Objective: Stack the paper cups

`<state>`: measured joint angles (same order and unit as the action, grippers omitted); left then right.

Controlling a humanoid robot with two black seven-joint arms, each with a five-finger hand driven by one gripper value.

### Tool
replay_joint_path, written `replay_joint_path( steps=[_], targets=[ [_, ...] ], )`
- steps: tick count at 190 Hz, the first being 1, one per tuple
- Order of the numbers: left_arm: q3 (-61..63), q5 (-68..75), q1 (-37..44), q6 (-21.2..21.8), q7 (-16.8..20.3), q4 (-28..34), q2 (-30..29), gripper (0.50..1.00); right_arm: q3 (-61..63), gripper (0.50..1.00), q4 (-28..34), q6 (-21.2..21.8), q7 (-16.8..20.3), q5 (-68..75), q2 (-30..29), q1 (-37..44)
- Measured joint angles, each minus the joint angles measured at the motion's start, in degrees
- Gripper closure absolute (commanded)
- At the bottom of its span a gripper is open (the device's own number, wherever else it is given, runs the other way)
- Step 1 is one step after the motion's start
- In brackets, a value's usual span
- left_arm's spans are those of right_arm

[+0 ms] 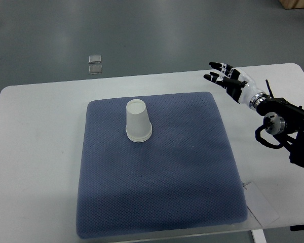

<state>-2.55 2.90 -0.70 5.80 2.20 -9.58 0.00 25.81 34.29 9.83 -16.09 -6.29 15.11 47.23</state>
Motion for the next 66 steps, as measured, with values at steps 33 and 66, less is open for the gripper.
replay_joint_path(
  steps=[33, 66],
  targets=[
    [0.0, 0.0, 0.0, 0.0, 0.0, 0.0, 0.0, 0.5, 0.1, 0.572, 0.2, 0.1, 0.0, -2.5, -0.9, -0.2],
    [0.0, 0.0, 0.0, 0.0, 0.0, 0.0, 0.0, 0.5, 0.7, 0.572, 0.2, 4.0, 0.1, -2.8, -0.8, -0.2]
  ],
)
